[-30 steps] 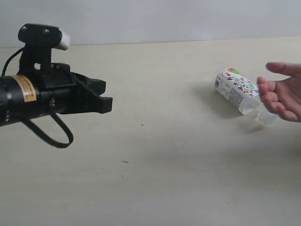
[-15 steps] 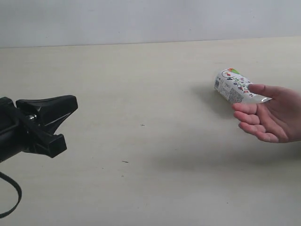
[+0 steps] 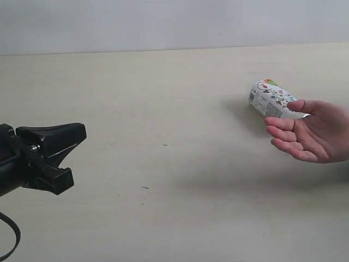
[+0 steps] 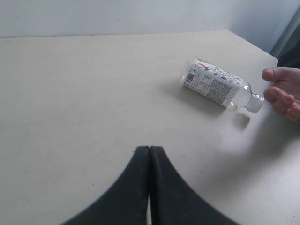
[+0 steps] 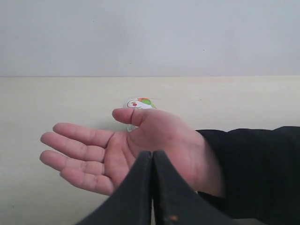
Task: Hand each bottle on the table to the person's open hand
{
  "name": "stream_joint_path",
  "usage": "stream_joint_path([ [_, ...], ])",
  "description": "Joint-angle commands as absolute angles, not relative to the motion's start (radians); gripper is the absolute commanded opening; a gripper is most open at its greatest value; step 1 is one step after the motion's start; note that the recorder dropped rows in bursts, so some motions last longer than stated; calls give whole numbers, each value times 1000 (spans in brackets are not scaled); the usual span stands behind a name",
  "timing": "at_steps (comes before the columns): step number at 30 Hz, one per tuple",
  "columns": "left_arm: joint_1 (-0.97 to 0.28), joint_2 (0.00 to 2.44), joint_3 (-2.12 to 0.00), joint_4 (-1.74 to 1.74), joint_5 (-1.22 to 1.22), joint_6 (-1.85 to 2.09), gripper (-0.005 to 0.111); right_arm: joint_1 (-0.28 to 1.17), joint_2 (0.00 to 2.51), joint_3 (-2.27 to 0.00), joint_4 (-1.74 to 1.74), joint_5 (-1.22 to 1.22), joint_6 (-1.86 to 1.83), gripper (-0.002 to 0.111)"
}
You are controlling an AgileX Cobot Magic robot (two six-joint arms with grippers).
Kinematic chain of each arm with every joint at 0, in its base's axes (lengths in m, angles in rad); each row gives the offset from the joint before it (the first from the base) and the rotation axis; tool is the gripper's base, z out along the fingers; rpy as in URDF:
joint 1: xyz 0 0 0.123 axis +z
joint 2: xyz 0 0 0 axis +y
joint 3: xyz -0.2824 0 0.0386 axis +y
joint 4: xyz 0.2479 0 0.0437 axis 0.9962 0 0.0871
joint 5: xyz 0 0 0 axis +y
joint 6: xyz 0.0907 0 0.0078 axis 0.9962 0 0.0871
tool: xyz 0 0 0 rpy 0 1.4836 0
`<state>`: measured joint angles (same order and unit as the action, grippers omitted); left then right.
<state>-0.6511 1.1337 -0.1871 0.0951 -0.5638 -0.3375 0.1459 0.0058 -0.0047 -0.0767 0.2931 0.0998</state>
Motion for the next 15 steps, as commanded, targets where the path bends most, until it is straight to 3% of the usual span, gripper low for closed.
stream_joint_path([
  [1,-650,1125,-185,94,-562,-335,0,145,0,0,-78,284,100,0],
  [6,-650,1125,-185,94,-562,-335,0,145,0,0,-87,242,79,0],
  [15,-650,1125,-185,94,-562,-335,0,145,0,0,-78,-161,126,0],
])
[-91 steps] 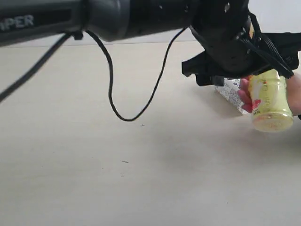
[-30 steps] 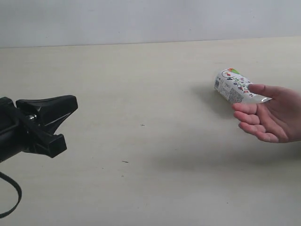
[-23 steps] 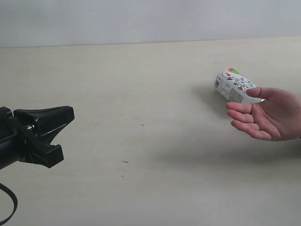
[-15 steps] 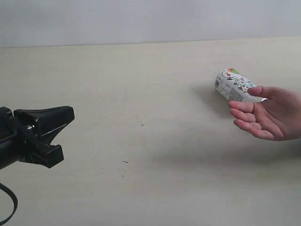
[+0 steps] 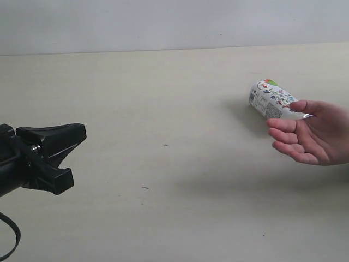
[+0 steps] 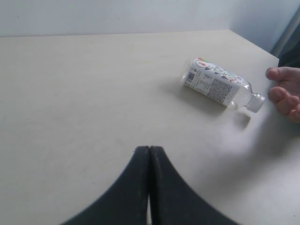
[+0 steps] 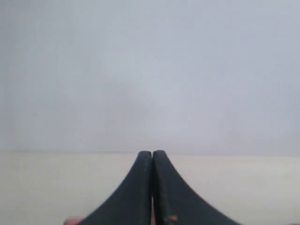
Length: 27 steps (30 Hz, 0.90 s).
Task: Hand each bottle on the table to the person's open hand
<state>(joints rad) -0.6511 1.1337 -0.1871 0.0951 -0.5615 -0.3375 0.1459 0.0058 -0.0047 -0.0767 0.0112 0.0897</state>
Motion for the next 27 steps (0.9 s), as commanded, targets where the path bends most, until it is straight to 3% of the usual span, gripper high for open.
stream_joint_path([
  [1,-650,1125,-185,94,-562,-335,0,145,0,0,-78,-194,146,0],
  [8,-650,1125,-185,94,-562,-335,0,145,0,-6,178,-658,179,0],
  [16,-650,1125,-185,94,-562,-335,0,145,311,-323,528,-629,-150,0],
  [19,-650,1125,-185,94,-562,-335,0,145,553,-495,533,-537,-240,0],
  [27,-650,1125,-185,94,-562,-335,0,116,1207,-1004,748,101,-658,0],
])
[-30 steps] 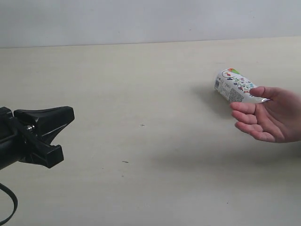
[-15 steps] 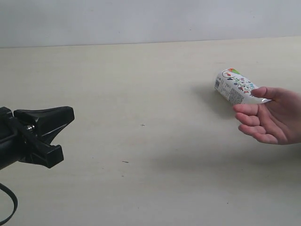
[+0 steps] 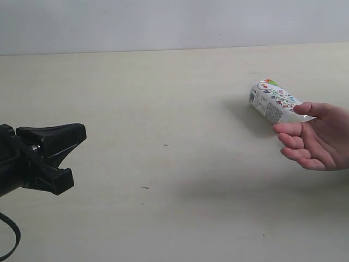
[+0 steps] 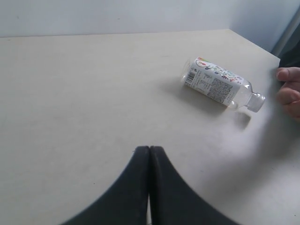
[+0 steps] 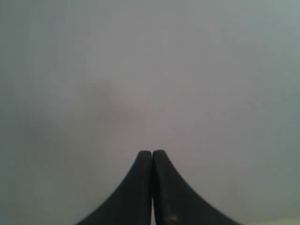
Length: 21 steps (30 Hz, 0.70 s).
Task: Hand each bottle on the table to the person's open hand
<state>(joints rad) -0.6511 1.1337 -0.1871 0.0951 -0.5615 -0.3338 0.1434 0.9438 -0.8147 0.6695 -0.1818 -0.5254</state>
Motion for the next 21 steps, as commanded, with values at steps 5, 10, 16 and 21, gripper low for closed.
stream_joint_path([
  [5,-650,1125,-185,94,-562,-335,0,61,1502,-1251,601,375,-459,0],
  [10,-650,1125,-185,94,-562,-335,0,71,1726,-1521,120,740,-136,0],
  [16,-650,1125,-185,94,-562,-333,0,75,1928,-1767,-19,1148,-172,2],
  [21,-650,1125,-185,94,-562,-333,0,75,2041,-1868,66,1221,-314,29],
])
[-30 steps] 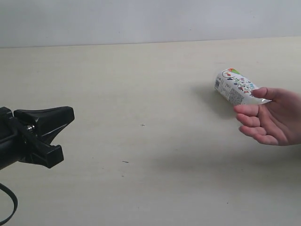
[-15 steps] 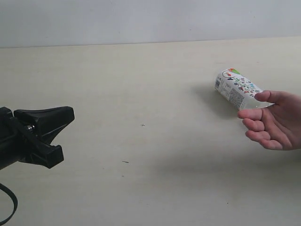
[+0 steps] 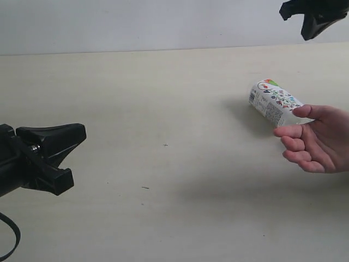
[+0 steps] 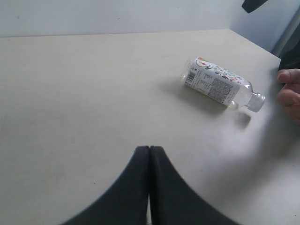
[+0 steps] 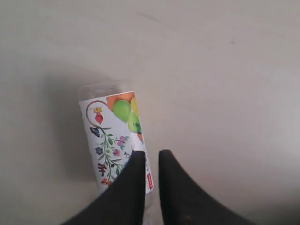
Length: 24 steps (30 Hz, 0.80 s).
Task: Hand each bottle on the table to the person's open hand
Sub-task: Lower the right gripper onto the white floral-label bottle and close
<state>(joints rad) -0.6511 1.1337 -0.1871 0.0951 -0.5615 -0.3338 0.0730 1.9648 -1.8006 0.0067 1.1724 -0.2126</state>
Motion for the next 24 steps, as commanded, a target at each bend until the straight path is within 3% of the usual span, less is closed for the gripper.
stream_joint_path([
  [1,-650,1125,-185,94,-562,-333,0,75,2053,-1871,72,1221,-314,40],
  [4,-650,1125,-185,94,-562,-333,0,75,2097,-1873,80,1221,-356,75],
  [6,-650,1125,-185,94,-562,-333,0,75,2125,-1873,75,1221,-365,88],
  [24,-650,1125,-185,94,-562,-331,0,128,2287,-1873,50,1221,-381,84],
])
